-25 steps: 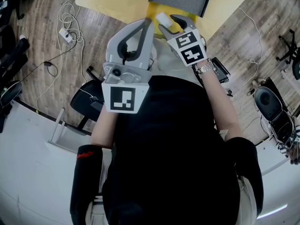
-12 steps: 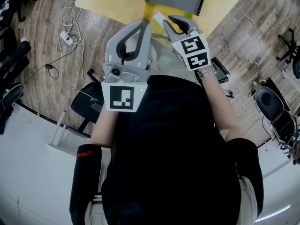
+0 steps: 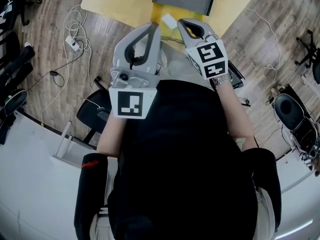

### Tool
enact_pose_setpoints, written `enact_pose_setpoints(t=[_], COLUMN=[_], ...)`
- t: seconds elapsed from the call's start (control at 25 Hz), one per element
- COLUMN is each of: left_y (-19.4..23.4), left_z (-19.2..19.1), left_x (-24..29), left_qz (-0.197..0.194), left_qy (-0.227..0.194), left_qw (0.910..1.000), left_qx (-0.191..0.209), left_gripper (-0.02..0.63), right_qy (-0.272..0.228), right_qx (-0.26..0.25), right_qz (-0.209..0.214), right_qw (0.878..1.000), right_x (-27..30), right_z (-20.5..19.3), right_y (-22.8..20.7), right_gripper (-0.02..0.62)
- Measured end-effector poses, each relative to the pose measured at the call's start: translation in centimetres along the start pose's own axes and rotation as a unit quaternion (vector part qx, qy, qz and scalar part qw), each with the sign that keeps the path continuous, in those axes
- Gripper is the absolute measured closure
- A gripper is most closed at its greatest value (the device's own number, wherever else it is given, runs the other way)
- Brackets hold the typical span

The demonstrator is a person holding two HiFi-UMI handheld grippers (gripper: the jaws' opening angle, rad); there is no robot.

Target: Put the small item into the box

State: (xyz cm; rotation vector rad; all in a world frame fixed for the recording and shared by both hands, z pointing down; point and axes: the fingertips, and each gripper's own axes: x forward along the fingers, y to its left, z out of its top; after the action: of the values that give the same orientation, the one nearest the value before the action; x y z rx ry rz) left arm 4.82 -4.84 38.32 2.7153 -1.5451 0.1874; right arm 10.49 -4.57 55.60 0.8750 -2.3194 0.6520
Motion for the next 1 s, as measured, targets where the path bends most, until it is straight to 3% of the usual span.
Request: enact_pose_setpoints(t=[0.48,1.0], left_y=[-1.5,-2.3], left_z=[1.8,4.3], left_x=[-0.6,-1.4], left_qz=[-0.005,0.007], left_qy=[-0.015,-0.034], left_qw=[0.9998,0.9992], left_qx=[0.015,0.022], left_gripper=[0.604,0.604], right_qy=[-0.082,-0.196], right_qx=[-0.017,-0.029], right_qz=[0.009,0.006], right_qw=[0.996,0.980], right_x=[-4.6,-11.5], right_z=[4.7,11.8], right_y=[1.6,3.2], right_gripper=[0.594,0.594])
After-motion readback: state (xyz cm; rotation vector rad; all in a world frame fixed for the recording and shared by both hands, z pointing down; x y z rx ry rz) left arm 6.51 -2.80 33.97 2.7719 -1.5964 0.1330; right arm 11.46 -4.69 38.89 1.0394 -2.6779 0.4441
